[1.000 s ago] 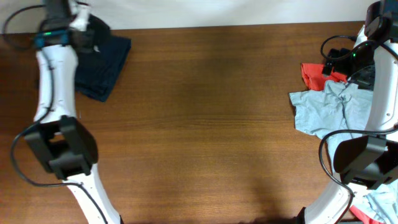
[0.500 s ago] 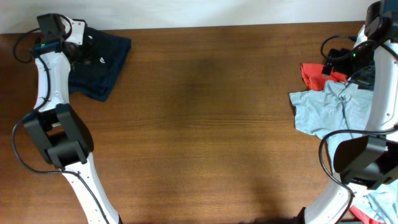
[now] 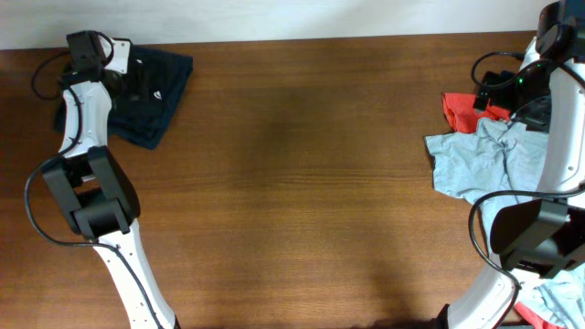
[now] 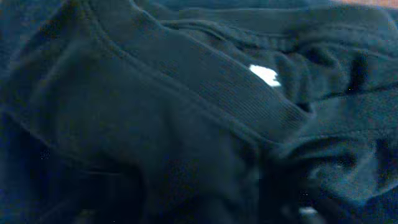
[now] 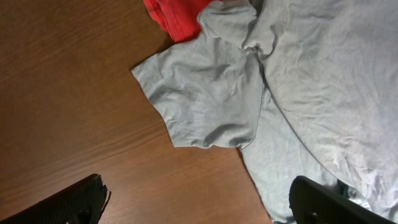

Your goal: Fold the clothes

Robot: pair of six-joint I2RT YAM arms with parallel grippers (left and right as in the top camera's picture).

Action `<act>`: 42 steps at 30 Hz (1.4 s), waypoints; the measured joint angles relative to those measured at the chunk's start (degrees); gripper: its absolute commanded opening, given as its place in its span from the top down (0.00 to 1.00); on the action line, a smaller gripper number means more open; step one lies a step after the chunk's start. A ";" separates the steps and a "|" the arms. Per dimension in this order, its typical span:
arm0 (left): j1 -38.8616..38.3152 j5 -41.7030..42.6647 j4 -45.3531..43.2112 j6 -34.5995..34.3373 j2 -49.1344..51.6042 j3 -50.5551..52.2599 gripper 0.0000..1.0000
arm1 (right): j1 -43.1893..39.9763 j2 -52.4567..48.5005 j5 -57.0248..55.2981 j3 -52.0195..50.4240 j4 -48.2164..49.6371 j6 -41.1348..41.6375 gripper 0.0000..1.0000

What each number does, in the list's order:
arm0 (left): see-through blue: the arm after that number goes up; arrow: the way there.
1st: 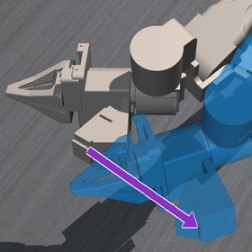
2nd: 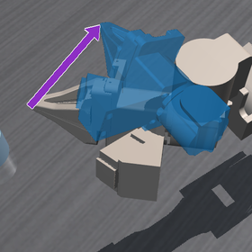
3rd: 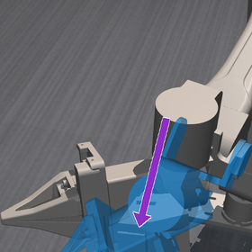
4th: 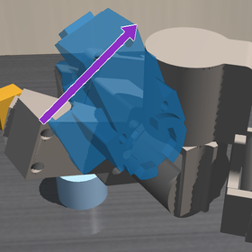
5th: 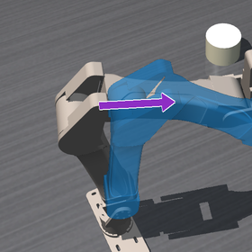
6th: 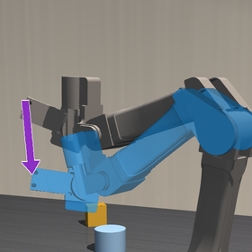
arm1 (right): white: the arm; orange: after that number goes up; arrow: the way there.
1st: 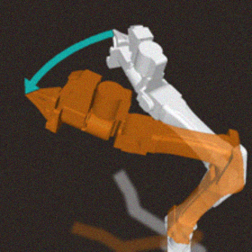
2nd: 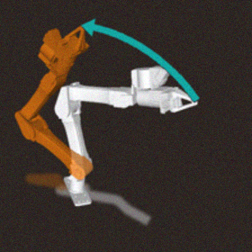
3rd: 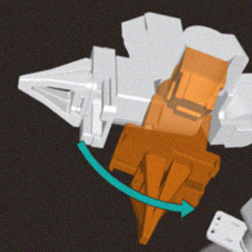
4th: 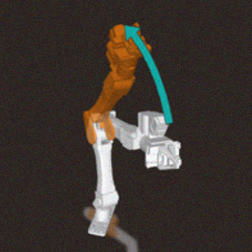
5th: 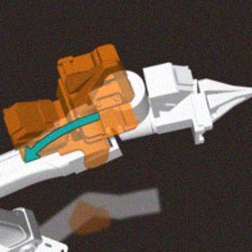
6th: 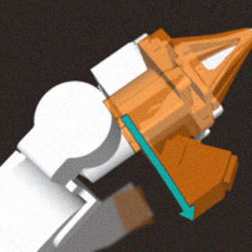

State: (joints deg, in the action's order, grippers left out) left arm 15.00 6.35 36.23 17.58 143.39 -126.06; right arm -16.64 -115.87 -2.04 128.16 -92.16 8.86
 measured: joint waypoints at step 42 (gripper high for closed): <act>4.68 22.88 14.40 -17.66 11.78 -15.67 1.00 | 0.00 0.00 0.00 0.00 0.00 -0.02 0.01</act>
State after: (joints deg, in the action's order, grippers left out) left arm 19.68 29.23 50.63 -0.08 155.17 -141.73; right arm -16.64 -115.87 -2.04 128.16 -92.16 8.84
